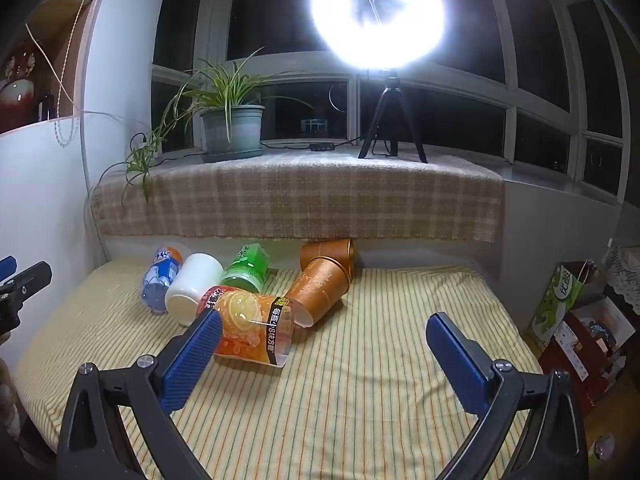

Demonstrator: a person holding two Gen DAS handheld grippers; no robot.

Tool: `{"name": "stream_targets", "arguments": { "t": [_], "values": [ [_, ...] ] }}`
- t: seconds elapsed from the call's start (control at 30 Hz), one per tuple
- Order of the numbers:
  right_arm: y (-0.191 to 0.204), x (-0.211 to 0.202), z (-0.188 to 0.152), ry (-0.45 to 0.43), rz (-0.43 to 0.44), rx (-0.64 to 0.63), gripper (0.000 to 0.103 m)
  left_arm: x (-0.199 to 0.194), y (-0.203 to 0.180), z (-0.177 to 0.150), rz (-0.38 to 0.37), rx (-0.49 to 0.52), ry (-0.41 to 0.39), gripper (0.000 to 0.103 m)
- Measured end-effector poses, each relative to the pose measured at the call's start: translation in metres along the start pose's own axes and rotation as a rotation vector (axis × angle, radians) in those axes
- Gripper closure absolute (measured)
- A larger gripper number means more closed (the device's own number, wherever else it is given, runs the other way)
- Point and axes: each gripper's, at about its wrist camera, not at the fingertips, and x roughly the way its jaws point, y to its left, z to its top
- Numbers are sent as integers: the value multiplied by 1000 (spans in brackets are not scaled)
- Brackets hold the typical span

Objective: Flip cup upright

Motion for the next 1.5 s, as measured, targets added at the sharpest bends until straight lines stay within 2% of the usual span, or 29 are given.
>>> {"name": "stream_targets", "arguments": {
  "t": [0.17,0.2,0.67,1.5],
  "values": [
    [-4,6,-2,2,5,2,0,-1,0,0,5,-3,1,0],
    [-5,-3,2,-5,-25,-7,0,-1,0,1,5,-4,-1,0],
    [4,-10,7,-43,-73,-17,0,-7,10,4,4,-23,-1,0],
    [5,-5,8,-33,-69,-6,0,-7,12,3,2,-25,1,0]
  ]
}}
